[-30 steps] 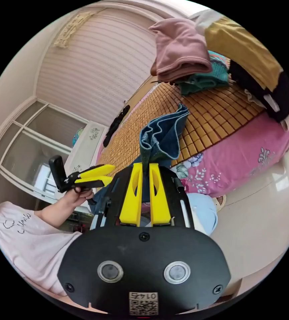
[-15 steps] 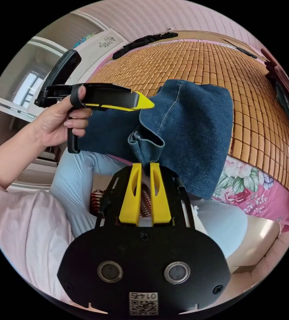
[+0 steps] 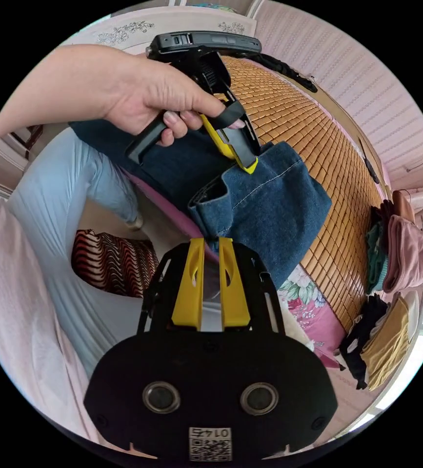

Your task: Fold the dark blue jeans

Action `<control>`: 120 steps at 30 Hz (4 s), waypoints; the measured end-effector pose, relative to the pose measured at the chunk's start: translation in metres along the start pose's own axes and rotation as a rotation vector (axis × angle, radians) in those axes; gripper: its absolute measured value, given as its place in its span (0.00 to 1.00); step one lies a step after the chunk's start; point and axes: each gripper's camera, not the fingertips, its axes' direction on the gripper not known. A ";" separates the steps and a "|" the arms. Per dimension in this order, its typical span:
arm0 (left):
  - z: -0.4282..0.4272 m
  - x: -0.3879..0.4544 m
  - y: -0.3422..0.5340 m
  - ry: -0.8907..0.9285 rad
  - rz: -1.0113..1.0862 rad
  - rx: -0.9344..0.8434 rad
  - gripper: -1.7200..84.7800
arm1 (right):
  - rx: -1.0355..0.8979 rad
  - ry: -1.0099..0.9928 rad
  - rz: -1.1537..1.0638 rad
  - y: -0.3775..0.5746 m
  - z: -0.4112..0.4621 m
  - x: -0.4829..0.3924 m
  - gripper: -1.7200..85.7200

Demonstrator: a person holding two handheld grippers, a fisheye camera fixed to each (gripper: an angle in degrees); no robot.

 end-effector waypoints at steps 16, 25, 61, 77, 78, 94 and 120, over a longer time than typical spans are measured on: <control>-0.039 0.011 0.005 0.052 -0.004 -0.026 0.12 | -0.153 -0.009 0.005 -0.037 0.068 -0.020 0.11; -0.086 0.041 0.029 0.000 0.101 0.004 0.01 | -0.031 -0.212 0.153 -0.010 0.045 0.031 0.04; -0.438 -0.345 0.465 -0.353 -0.613 0.501 0.18 | 0.013 -0.577 0.346 -0.190 0.071 0.082 0.21; -0.425 -0.306 0.414 -0.454 -0.614 0.347 0.10 | 0.008 -0.705 0.163 -0.251 0.055 0.113 0.02; -0.425 -0.302 0.413 -0.466 -0.626 0.345 0.09 | 0.014 -0.695 0.165 -0.250 0.052 0.118 0.02; -0.355 -0.081 0.296 -0.039 -0.064 0.329 0.11 | -0.156 -0.027 0.610 -0.090 0.010 0.303 0.08; -0.262 -0.022 0.303 -0.105 -0.072 0.261 0.06 | -0.141 -0.275 0.108 -0.332 0.082 0.032 0.14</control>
